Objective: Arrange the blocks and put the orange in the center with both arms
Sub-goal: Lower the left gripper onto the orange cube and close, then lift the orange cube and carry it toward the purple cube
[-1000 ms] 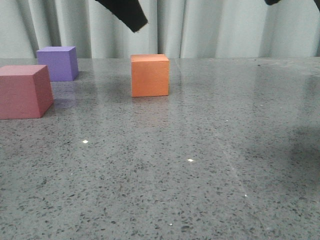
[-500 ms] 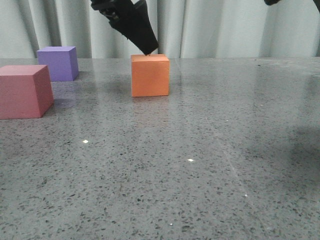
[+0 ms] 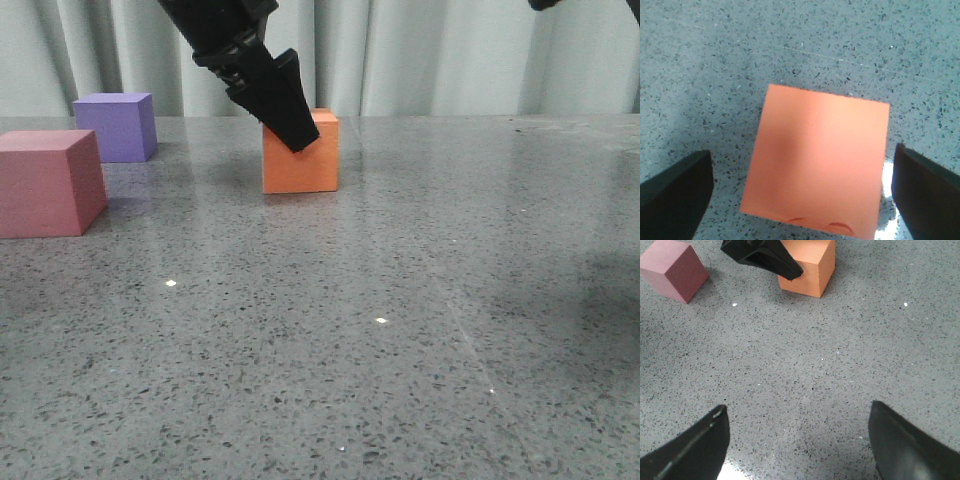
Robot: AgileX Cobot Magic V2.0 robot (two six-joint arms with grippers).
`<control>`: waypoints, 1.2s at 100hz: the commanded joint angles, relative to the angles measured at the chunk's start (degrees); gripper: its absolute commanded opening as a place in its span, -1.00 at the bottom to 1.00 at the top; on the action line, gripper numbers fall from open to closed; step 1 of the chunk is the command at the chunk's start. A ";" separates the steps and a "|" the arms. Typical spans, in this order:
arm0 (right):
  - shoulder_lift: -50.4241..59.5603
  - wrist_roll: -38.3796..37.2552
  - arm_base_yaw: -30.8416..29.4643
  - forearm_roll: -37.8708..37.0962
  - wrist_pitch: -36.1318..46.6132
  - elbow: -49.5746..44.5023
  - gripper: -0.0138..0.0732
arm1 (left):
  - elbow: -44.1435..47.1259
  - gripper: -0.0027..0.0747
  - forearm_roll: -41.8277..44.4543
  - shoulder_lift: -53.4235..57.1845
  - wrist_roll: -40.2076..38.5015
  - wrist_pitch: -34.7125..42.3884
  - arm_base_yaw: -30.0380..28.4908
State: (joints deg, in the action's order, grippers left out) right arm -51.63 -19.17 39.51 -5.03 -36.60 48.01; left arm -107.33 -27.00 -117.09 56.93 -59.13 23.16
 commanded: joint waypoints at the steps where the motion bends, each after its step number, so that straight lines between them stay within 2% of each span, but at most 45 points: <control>1: 0.82 0.55 -0.09 -0.38 3.75 1.36 0.63 | -1.75 0.86 -2.37 2.42 0.09 1.55 0.49; 37: 0.73 0.55 -0.09 -0.38 3.85 0.61 0.63 | -1.75 0.82 -2.37 1.08 0.09 0.89 0.49; 46: 0.73 0.55 -0.09 -0.38 3.78 0.46 0.63 | -1.75 0.66 -2.37 1.08 0.09 0.83 0.49; 64: 0.73 0.55 -0.09 -0.38 4.61 0.46 0.63 | -1.75 0.11 -2.37 1.08 0.09 0.67 0.49; 79: 0.73 0.55 -0.09 -0.38 5.07 0.46 0.63 | -1.75 -0.19 -2.37 1.08 0.09 0.42 0.49; 95: 0.73 0.55 -0.09 -0.38 5.32 0.46 0.63 | -2.87 -0.38 -2.37 1.08 0.09 -2.74 0.49; 113: 0.73 0.55 -0.09 -0.38 5.70 0.46 0.63 | -6.78 -0.39 -2.26 1.08 -0.04 -7.30 0.49; 120: 0.73 0.55 -0.09 -0.38 5.82 0.46 0.63 | -8.88 -0.39 -2.26 1.08 -5.11 -8.74 0.49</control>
State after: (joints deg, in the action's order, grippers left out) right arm -51.63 -19.17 39.51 -4.94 -35.20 47.08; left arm -112.43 -26.99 -119.54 56.25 -66.80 23.29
